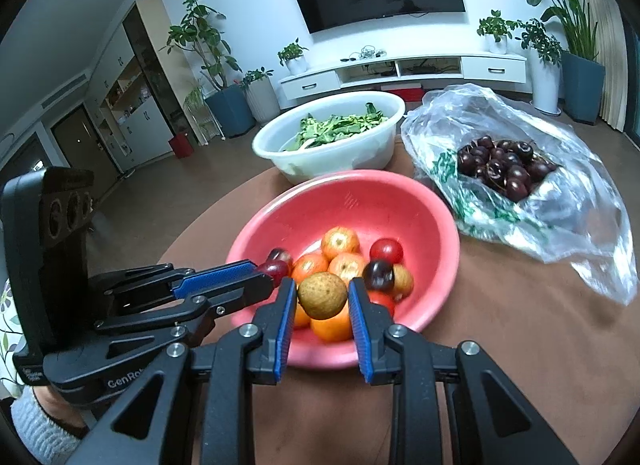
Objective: Organize fruits
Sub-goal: 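Carry the grape with the left gripper into the red bowl while the right carries the longan there, then open both grippers over the red bowl and pull them back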
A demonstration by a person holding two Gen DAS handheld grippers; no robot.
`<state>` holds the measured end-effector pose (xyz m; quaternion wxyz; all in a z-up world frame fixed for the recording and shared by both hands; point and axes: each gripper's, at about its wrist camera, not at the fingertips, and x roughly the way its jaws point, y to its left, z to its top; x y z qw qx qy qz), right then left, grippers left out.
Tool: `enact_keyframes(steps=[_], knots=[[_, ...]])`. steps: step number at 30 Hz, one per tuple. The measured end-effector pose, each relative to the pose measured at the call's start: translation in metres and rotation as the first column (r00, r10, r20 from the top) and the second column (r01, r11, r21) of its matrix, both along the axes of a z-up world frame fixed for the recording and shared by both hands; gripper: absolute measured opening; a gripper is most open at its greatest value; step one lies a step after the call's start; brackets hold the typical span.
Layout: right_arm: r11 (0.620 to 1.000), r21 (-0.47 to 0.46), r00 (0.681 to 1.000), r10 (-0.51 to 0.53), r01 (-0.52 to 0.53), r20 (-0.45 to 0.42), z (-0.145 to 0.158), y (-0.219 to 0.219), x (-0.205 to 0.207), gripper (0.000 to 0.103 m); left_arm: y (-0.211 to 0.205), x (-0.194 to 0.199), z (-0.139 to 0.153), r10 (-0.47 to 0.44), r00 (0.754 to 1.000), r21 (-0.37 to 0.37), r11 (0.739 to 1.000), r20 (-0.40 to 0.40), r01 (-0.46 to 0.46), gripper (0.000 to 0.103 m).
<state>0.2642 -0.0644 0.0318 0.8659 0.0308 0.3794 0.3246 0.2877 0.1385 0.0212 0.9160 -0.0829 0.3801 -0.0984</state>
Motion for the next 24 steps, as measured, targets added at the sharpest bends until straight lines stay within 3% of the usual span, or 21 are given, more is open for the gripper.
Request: enact_keyframes(steps=[5,8,14,17,19,23,24], knots=[[1.000,-0.026,1.000,-0.011,0.011,-0.004,-0.007,0.010,0.025,0.031,0.006,0.028,-0.006,0.040,0.999,0.008,0.999,-0.007,-0.040,0.016],[0.999,-0.035,1.000,-0.024,0.024,-0.006,-0.009,0.012,0.037,0.043,0.013,0.038,-0.010,0.058,0.998,0.002,0.998,-0.015,-0.058,0.017],[0.999,-0.025,1.000,-0.030,0.029,-0.006,-0.010,0.009,0.038,0.045,0.019,0.035,-0.014,0.070,0.997,-0.011,0.997,-0.012,-0.070,0.019],[0.999,0.000,0.999,-0.037,0.037,0.000,-0.006,0.004,0.031,0.047,0.021,0.025,-0.013,0.078,0.997,-0.032,0.996,-0.009,-0.079,0.033],[0.999,0.008,0.999,-0.040,0.040,0.006,-0.004,-0.001,0.023,0.051,0.022,0.017,-0.011,0.089,0.996,-0.044,0.995,0.000,-0.089,0.053],[0.999,0.011,0.999,-0.036,0.036,0.029,0.001,-0.007,0.001,0.052,0.020,-0.004,-0.002,0.101,0.995,-0.066,0.993,0.022,-0.099,0.059],[0.999,0.012,0.998,-0.039,0.039,0.041,0.003,-0.010,-0.007,0.054,0.018,-0.009,0.000,0.102,0.994,-0.063,0.993,0.028,-0.100,0.067]])
